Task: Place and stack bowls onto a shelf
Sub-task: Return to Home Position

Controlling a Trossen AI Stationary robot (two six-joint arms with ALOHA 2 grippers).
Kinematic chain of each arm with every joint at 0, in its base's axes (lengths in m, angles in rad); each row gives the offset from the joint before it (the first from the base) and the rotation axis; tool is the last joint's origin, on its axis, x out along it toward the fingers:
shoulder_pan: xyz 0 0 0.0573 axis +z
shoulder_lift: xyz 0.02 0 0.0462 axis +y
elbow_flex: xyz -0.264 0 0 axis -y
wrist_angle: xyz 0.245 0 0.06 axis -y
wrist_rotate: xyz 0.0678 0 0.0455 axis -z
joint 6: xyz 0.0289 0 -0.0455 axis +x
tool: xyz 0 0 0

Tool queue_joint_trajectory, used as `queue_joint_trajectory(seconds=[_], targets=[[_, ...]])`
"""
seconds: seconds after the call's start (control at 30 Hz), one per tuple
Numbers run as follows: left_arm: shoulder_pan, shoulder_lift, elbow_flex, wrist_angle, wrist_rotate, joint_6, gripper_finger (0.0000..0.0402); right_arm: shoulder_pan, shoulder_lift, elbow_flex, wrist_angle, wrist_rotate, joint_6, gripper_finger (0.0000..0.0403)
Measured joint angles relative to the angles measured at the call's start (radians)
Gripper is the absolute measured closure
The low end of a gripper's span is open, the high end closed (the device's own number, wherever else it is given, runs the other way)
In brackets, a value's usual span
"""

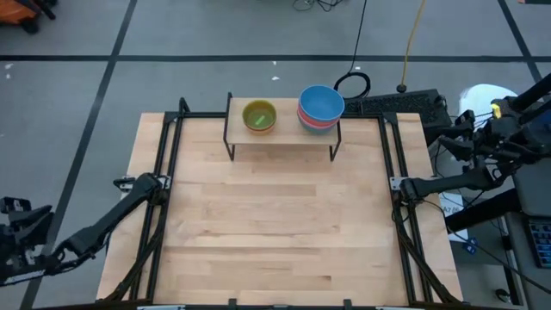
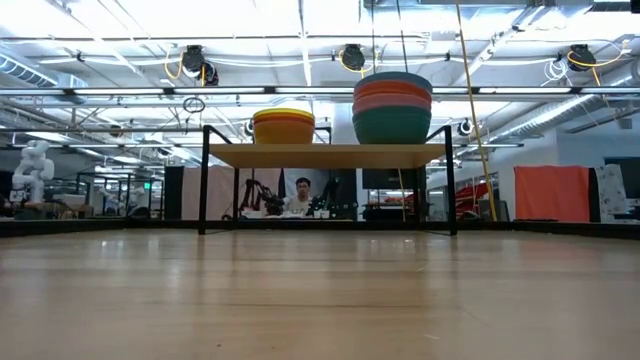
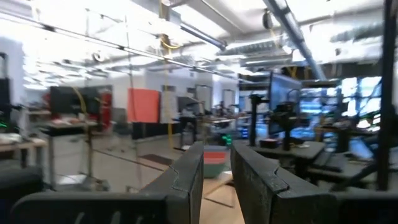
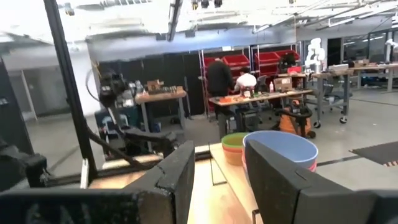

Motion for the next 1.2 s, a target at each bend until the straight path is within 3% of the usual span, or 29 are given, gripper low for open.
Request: queue_joint_trajectory(seconds=[0.4, 0.77, 1.07, 1.2], targets=[[0.095, -0.011, -0.006, 0.0, 0.08, 0.068, 0.0316, -0.002, 0.0, -0.144, 0.091, -0.001, -0.017, 0.0268], [0.194, -0.011, -0.048, 0.0, 0.111, 0.177, 0.0316, -0.002, -0.001, -0.356, 0.333, -0.004, -0.091, 0.0268], [0.23, -0.011, -0.193, 0.075, 0.111, 0.221, 0.0316, -0.002, -0.001, -0.485, 0.487, -0.004, -0.085, 0.0268], [0.244, -0.011, -0.307, 0.141, 0.198, 0.26, 0.0316, -0.002, -0.001, -0.551, 0.549, -0.005, -0.1, 0.0268]])
